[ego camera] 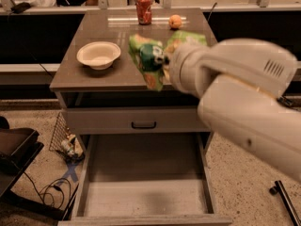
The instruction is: Pick green rice chip bag from middle drawer and place on counter
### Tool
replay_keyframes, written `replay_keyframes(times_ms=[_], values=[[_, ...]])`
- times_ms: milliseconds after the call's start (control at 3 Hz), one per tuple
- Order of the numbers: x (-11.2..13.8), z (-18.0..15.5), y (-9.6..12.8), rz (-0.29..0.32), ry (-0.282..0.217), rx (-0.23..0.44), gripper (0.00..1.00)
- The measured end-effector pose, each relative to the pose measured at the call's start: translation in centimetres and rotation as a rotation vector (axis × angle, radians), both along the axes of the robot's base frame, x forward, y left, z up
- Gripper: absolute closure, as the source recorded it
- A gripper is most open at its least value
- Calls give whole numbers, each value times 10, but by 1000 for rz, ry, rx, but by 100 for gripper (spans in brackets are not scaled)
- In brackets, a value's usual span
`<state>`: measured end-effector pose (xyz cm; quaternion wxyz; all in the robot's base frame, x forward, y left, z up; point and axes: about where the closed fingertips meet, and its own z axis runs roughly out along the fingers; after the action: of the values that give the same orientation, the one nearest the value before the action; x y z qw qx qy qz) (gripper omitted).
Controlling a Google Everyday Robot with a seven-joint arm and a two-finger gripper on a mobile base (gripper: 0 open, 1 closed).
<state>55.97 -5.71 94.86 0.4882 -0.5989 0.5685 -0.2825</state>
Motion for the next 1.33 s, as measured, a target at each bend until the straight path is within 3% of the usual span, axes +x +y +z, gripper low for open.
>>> replay_keyframes(times_ms=[333,667,1000,1333], values=[[39,51,-3,-44,10,46,100],[92,62,-27,-106,103,68,100],[133,77,-62,-151,155,85,100],[165,98,-88,-150,150,99,100]])
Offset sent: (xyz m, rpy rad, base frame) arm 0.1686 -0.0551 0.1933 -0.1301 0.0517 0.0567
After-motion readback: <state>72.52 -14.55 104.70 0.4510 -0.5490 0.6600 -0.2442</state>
